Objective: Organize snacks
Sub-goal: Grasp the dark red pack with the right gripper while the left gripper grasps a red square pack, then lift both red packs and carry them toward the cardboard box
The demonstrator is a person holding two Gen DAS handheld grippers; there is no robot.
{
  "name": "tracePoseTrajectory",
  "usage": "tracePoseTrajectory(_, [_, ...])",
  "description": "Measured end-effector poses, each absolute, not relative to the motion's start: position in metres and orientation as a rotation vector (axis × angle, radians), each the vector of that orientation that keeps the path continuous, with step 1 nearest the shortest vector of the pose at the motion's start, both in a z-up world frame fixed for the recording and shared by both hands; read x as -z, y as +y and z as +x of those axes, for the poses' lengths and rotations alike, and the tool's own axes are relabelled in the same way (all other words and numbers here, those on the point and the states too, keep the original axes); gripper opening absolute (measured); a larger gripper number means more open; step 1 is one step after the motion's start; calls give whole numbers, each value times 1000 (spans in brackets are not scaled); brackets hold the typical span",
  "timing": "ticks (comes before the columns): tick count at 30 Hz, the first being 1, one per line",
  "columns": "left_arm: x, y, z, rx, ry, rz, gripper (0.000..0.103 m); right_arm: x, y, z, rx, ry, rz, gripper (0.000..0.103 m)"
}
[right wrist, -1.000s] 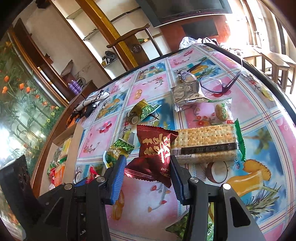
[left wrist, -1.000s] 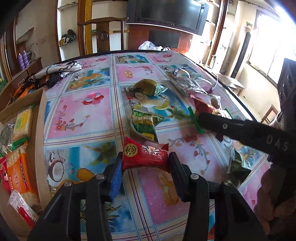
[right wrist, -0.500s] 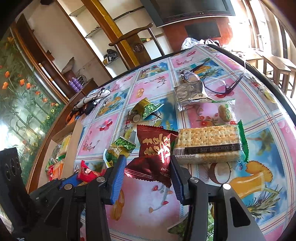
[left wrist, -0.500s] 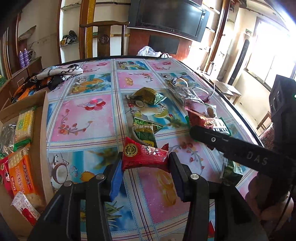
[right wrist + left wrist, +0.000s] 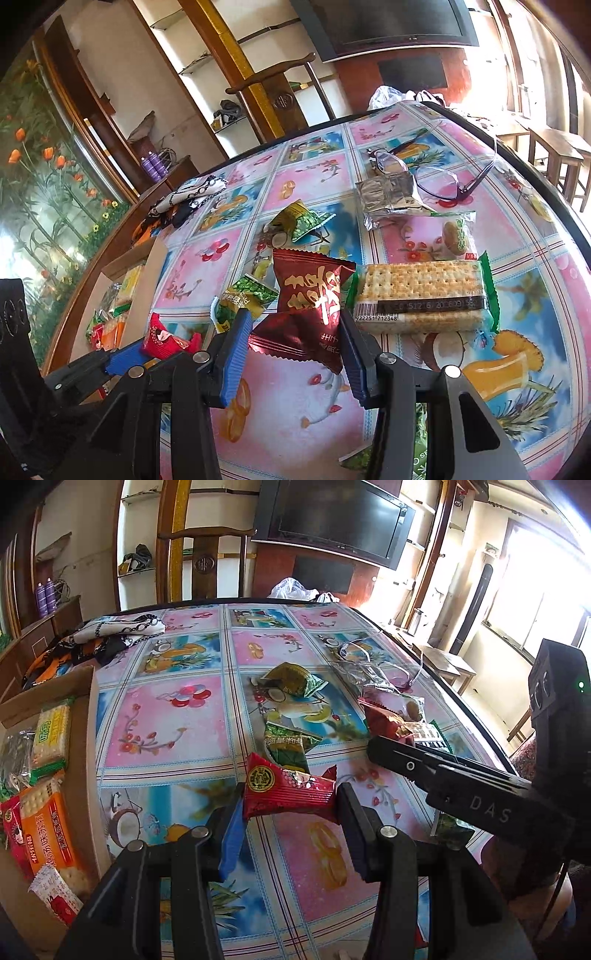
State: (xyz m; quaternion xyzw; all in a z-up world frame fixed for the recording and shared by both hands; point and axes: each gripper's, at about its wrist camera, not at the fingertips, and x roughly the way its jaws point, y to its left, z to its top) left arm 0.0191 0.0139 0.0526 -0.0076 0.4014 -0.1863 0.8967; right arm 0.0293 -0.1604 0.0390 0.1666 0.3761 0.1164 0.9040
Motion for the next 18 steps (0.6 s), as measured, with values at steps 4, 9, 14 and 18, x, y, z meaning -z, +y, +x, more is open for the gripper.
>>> tracePoseTrajectory(4, [-53, 14, 19, 385, 830, -14, 46, -38, -160, 30, -243, 777, 343, 50])
tracePoseTrajectory(9, [-56, 19, 19, 381, 826, -24, 46, -40, -157, 28, -254, 770, 336, 50])
tracePoseTrajectory(14, [-60, 27, 19, 370, 811, -37, 46, -42, -153, 26, -265, 763, 326, 50])
tracePoseTrajectory(18, [-64, 40, 19, 347, 792, -51, 47, -44, -151, 25, -273, 755, 323, 50])
